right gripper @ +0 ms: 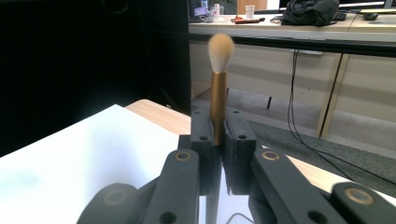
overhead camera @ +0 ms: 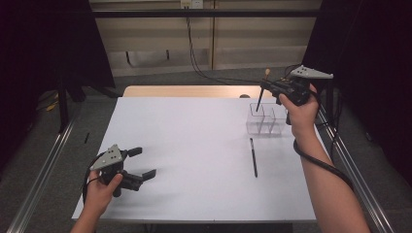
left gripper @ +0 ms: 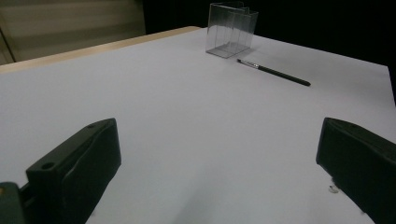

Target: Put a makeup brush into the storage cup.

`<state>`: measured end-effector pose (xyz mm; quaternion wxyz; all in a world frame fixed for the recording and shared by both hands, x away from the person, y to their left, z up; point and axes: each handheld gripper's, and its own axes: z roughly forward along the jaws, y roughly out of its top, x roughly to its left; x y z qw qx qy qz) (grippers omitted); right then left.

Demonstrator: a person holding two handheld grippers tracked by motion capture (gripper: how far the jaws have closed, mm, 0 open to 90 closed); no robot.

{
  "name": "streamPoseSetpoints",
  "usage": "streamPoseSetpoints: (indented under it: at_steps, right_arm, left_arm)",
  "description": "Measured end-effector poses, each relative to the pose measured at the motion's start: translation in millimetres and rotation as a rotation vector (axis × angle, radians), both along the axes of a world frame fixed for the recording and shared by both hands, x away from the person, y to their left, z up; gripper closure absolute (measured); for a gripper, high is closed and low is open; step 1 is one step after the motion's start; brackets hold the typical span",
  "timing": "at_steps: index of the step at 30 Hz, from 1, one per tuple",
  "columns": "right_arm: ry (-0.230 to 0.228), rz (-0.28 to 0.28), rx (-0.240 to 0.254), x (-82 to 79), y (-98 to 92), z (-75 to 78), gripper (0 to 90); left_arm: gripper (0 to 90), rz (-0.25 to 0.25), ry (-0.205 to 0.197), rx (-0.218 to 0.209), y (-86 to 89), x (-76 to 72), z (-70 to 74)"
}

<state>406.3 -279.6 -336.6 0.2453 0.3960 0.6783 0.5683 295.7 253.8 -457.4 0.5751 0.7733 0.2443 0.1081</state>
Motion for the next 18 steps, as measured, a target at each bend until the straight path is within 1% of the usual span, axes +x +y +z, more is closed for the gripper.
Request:
streamPoseSetpoints:
  at_steps: [3,9,18]
  right_arm:
    - [-0.003,-0.004,0.005,2.2,-0.3,0.1,84.7]
    - [-0.002,-0.016,-0.007,5.2,-0.1,-1.0,84.7]
    - [-0.007,-0.04,-0.003,11.0,-1.8,-2.4,84.7]
  left_arm:
    - [0.0,0.001,0.001,0.0,0.0,0.2,0.3]
    - [0.0,-0.001,-0.001,0.005,0.4,0.1,0.5]
    - [0.0,-0.002,-0.003,0.005,0.7,0.3,0.1]
